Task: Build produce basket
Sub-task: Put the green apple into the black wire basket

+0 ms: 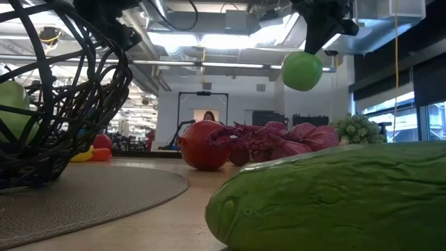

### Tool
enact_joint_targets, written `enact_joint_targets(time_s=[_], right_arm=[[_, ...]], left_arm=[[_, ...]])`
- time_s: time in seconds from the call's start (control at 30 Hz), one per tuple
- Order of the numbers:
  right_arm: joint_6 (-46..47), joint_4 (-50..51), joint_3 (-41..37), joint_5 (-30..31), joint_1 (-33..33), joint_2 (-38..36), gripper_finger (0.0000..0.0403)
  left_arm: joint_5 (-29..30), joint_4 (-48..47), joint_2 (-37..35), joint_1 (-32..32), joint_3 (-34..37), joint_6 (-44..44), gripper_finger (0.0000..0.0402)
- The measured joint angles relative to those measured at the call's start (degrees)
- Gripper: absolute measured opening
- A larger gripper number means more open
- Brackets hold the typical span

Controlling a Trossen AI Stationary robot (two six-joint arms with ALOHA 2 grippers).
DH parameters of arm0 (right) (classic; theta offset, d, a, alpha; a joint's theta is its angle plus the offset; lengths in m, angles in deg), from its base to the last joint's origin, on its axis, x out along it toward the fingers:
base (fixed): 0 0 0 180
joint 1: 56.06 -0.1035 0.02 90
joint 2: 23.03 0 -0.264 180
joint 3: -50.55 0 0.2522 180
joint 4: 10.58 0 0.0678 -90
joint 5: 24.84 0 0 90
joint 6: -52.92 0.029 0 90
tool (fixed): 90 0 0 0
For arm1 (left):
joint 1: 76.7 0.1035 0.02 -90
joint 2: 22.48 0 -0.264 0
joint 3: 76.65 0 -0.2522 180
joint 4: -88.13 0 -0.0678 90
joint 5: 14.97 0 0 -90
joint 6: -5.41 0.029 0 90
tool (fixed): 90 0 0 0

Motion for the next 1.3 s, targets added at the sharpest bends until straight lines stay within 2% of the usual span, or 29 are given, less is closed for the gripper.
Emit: enact_joint_targets(time_s=[0.27, 0.67, 0.9, 1.3], right_arm=[[0.0, 0.0, 0.0, 0.0, 0.0, 0.0, 0.0000], [0.2, 0.0, 0.0, 0.0, 0.0, 0.0, 0.0000], [0.1, 0.0, 0.0, 0.0, 0.0, 0.0, 0.0000], [-1.1, -0.1, 0.0, 0.0, 0.0, 0.0, 0.0000]], left_arm=[[-0.6, -0.2, 0.0, 0.0, 0.0, 3.8, 0.0226], [2.1, -0.2, 0.0, 0.0, 0.0, 6.7, 0.0280], [4.9, -0.1, 0.0, 0.0, 0.0, 8.4, 0.0291], [13.1, 0.9, 0.0, 0.0, 0.0, 8.3, 0.0291]])
